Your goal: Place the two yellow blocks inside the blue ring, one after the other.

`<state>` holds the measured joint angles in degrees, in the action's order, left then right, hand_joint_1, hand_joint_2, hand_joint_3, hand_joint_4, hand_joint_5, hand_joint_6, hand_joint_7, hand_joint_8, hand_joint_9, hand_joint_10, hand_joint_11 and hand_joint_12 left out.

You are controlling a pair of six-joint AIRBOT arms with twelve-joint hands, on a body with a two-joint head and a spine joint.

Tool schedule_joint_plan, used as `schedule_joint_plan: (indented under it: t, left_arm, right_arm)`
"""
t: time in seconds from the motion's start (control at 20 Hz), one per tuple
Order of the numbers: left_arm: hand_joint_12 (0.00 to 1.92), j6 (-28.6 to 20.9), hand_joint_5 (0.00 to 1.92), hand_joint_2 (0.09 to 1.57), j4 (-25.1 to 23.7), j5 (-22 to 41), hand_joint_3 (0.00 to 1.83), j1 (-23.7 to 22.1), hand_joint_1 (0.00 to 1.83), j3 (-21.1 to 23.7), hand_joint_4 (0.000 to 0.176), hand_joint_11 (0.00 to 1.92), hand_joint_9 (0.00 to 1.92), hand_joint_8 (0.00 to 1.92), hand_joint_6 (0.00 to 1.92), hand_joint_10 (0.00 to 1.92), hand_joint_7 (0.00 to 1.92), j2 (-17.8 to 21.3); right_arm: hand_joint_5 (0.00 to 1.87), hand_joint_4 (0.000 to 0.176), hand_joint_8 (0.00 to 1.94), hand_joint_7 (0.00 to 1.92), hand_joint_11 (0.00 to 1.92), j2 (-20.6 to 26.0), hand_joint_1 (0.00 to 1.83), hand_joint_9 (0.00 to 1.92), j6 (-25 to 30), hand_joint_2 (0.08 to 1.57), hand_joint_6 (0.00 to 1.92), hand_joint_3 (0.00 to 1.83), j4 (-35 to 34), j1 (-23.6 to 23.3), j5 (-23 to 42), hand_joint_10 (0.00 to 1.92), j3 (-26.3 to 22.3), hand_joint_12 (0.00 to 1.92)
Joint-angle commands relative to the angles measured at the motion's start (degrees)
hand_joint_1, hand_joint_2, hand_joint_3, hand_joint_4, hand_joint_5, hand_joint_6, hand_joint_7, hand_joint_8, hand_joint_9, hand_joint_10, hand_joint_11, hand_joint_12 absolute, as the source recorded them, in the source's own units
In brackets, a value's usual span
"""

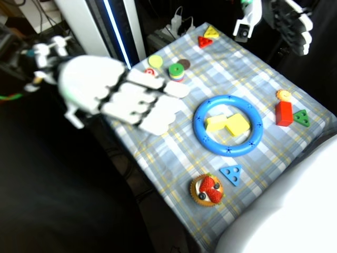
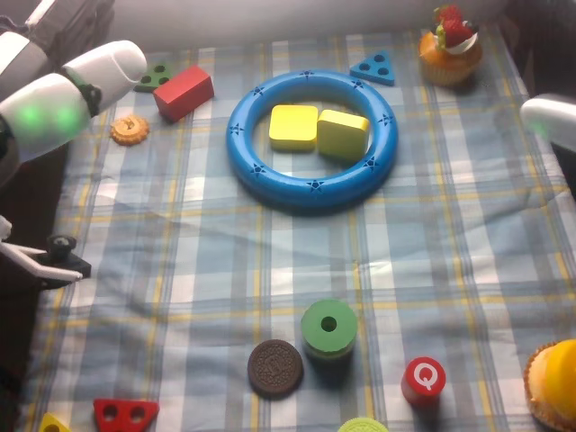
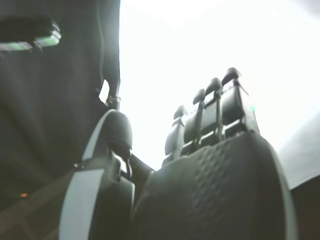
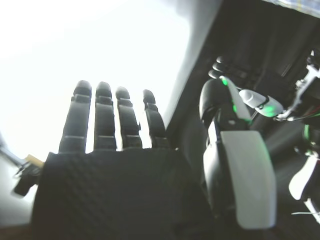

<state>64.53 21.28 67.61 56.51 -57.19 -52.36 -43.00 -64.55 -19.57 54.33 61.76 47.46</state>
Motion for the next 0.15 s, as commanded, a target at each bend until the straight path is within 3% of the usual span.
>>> schedule_joint_plan:
  t: [0.0,0.05,0.1]
  left_arm:
    - [0.00,-2.30,0.00,1.39,-0.93,10.23,0.00,0.24,0.32,-0.16,0.112,0.00,0.00,0.00,0.00,0.00,0.00,0.14]
    - [0.00,-4.13,0.00,1.39,-0.94,12.50,0.00,1.14,0.33,-0.19,0.126,0.00,0.00,0.00,0.00,0.00,0.00,0.25]
    - [0.43,-5.76,0.00,1.38,-1.00,14.99,0.01,2.09,0.33,-0.17,0.114,0.00,0.02,0.00,0.00,0.03,0.00,0.37]
  right_arm:
    - [0.00,0.061,0.00,0.00,0.00,0.42,0.47,0.00,0.35,1.24,0.00,0.00,1.20,0.00,10.63,0.00,-0.61,0.00]
    - [0.00,0.057,0.00,0.00,0.00,0.71,0.50,0.00,0.35,1.24,0.00,0.00,0.88,0.75,12.18,0.00,-1.14,0.00]
    - [0.00,0.063,0.00,0.00,0.00,0.98,0.55,0.00,0.38,1.25,0.00,0.00,0.62,1.74,14.33,0.00,-1.83,0.00]
